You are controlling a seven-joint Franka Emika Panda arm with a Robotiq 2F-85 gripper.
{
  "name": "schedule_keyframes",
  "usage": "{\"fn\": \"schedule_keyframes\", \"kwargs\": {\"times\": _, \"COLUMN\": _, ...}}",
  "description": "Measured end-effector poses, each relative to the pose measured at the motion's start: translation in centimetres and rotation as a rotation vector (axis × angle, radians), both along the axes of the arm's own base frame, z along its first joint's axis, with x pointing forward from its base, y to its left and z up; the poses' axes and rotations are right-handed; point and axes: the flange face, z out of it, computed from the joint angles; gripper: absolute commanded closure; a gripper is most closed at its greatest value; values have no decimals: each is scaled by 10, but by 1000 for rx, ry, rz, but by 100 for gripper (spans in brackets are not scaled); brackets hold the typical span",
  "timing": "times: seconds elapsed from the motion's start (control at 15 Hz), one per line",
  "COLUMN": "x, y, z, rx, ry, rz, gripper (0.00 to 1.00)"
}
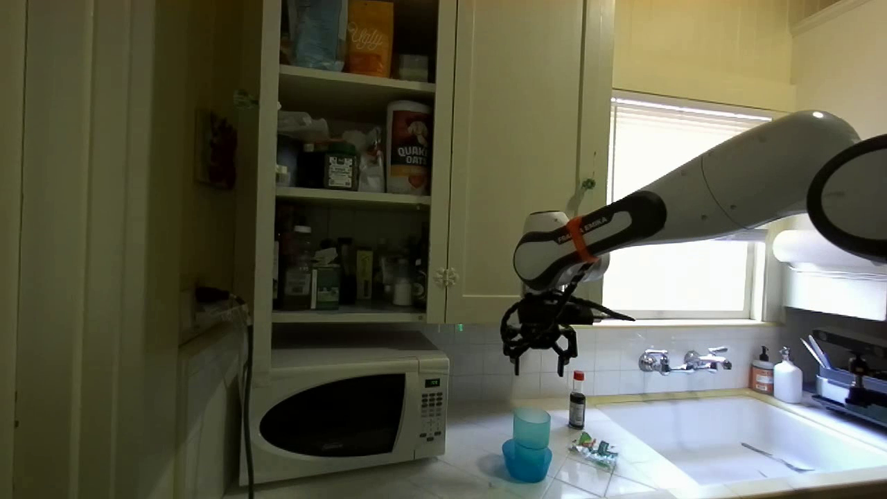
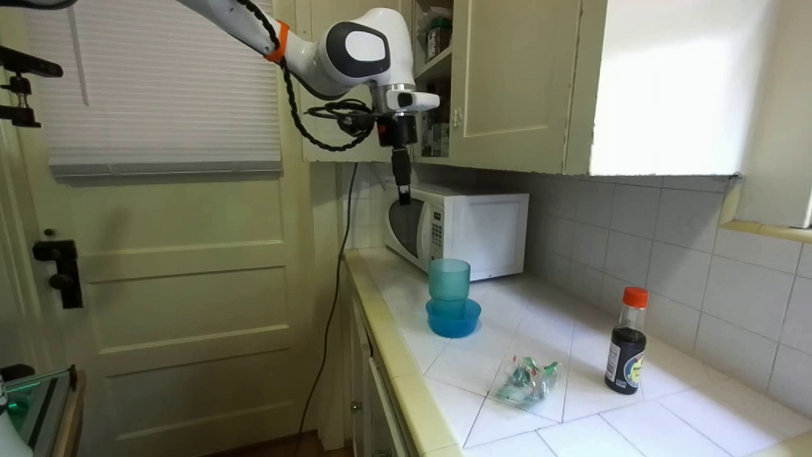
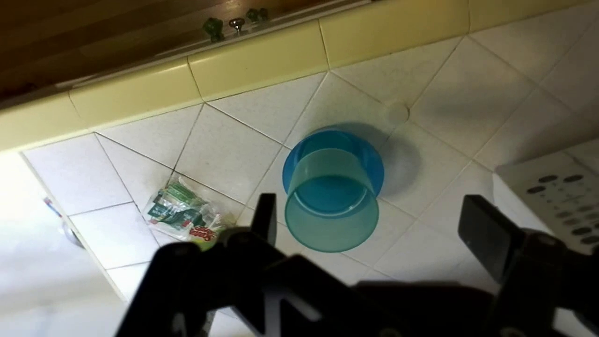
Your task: Put the blue cup in the blue bowl.
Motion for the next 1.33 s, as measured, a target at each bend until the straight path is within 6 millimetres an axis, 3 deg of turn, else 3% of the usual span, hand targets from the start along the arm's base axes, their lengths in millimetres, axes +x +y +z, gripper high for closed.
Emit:
{"fn": "schedule_keyframes", "kwargs": {"times": 0.13, "x": 0, "y": 7, "z": 2, "rx": 0, "ry": -4, "rz": 12, "gripper": 0}}
{"fn": "schedule_keyframes", "kwargs": {"times": 0.4, "x": 0, "y": 0, "z": 1, "rx": -1, "ry": -2, "rz": -1, "gripper": 0}}
{"fn": "schedule_keyframes", "kwargs": {"times": 0.73, "x": 2, "y": 4, "z": 0, "rx": -30, "ry": 2, "rz": 24, "gripper": 0}}
{"fn": "schedule_keyframes", "kwargs": {"times": 1.13, "x": 20, "y": 66, "z": -38, "rx": -78, "ry": 89, "rz": 214, "gripper": 0}}
{"fn": "schedule_keyframes", "kwargs": {"times": 1.33, "x": 27, "y": 84, "z": -64, "rx": -157, "ry": 175, "rz": 283, "gripper": 0}}
